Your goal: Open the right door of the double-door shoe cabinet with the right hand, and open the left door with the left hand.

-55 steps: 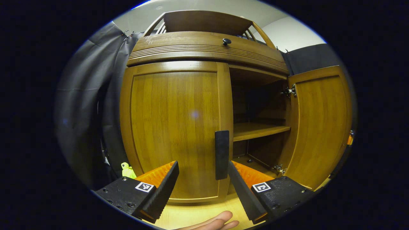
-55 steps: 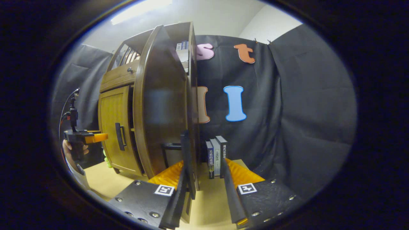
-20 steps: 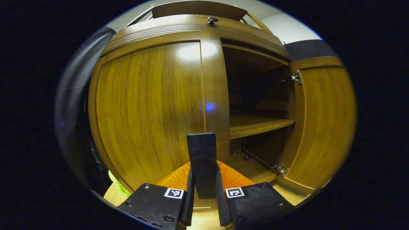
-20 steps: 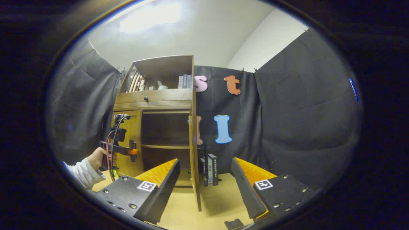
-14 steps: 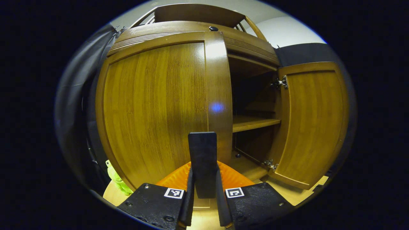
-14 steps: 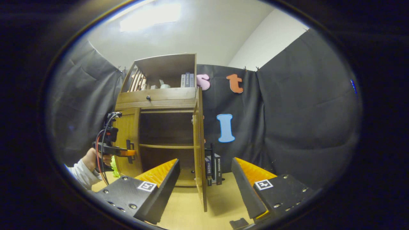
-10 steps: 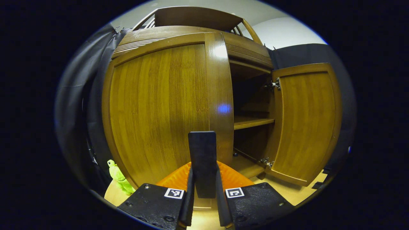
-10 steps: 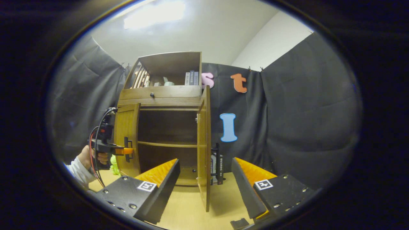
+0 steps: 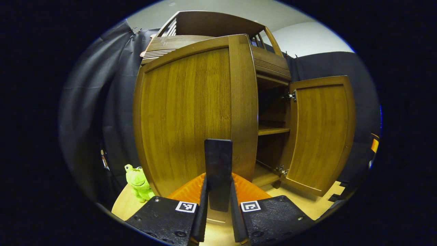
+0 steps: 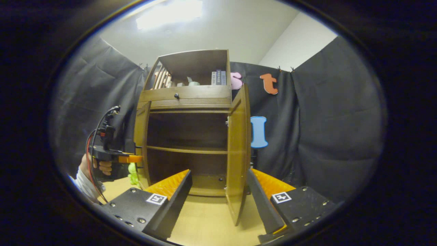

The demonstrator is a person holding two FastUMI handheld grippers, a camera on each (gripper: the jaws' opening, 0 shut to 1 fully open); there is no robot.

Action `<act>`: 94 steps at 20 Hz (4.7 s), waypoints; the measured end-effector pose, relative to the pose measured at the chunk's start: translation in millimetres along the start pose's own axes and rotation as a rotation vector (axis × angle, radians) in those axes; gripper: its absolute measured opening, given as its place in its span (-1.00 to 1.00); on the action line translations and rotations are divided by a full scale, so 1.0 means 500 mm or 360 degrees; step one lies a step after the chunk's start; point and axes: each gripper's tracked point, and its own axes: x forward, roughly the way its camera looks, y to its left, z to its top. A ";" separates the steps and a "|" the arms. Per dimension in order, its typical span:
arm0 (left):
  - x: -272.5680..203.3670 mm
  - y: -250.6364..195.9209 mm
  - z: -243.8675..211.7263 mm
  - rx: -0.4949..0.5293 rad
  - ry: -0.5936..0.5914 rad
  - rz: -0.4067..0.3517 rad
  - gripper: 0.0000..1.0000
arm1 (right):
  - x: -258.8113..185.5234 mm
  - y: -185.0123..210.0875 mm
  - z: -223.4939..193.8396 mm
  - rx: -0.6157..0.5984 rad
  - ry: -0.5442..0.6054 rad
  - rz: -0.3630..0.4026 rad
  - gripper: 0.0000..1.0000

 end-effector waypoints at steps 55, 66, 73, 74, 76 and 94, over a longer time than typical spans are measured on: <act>-0.083 0.146 0.009 -0.0033 -0.0042 0.0217 0.27 | 0.044 0.161 -0.020 0.0000 -0.0005 0.0121 0.92; -0.120 0.157 0.045 -0.0076 -0.0175 0.0518 0.83 | 0.067 0.173 -0.069 -0.0011 0.0066 0.0165 0.89; -0.105 0.093 0.086 -0.0067 -0.0290 0.0472 0.84 | 0.089 0.164 -0.056 0.0028 0.0009 0.0175 0.92; -0.099 0.079 0.088 -0.0073 -0.0301 0.0458 0.84 | 0.091 0.165 -0.054 0.0029 0.0003 0.0184 0.92; -0.090 0.059 0.101 -0.0035 -0.0338 0.0433 0.92 | 0.093 0.163 -0.047 0.0028 -0.0005 0.0197 0.89; 0.028 -0.083 0.118 -0.0027 -0.0401 0.0188 0.84 | 0.165 0.147 0.092 -0.0106 -0.0148 -0.0026 0.87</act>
